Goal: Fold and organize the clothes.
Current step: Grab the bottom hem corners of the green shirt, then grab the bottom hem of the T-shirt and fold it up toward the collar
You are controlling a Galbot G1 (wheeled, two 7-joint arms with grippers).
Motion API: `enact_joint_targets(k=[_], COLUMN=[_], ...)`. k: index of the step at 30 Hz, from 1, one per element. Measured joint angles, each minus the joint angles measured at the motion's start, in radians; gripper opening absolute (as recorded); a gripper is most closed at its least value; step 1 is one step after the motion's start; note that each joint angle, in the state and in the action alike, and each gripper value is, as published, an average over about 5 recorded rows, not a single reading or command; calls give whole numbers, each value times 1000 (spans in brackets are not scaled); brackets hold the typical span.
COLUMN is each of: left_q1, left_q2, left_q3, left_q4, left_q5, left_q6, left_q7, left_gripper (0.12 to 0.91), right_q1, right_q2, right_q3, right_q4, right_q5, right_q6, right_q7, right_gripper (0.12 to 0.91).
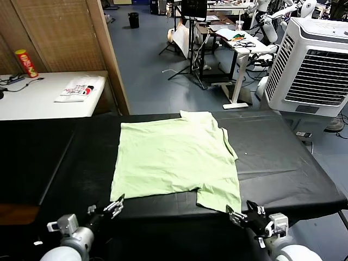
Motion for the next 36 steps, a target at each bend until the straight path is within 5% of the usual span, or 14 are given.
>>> enact_joint_targets(k=[4,8,18,22,36], left_q1=[-5,-10,10,28,143], left_q2=[-3,-6,-3,1,10], left_q3=[1,1,-1,-2,-73], left_q4=[4,15,14,-2,-90], left_q5=[3,0,-1,-6,-40], left_q6=[-3,2,5,11,-22], left_q7=[4,2,-11,-22,-74], left_gripper=[798,768,261,129,125], right_q1=[-1,-3,-22,-44,-140], right_q2=[7,15,32,46,48], right_q3=[-4,-11,-10,-3,53], right_q4=[-10,-19,-10,20,166], right_q5=[-5,-20,-31,-39,-25], right_q6=[2,4,29,37,78], right_q7=[3,3,12,27,12], right_gripper=[759,594,136,123,123])
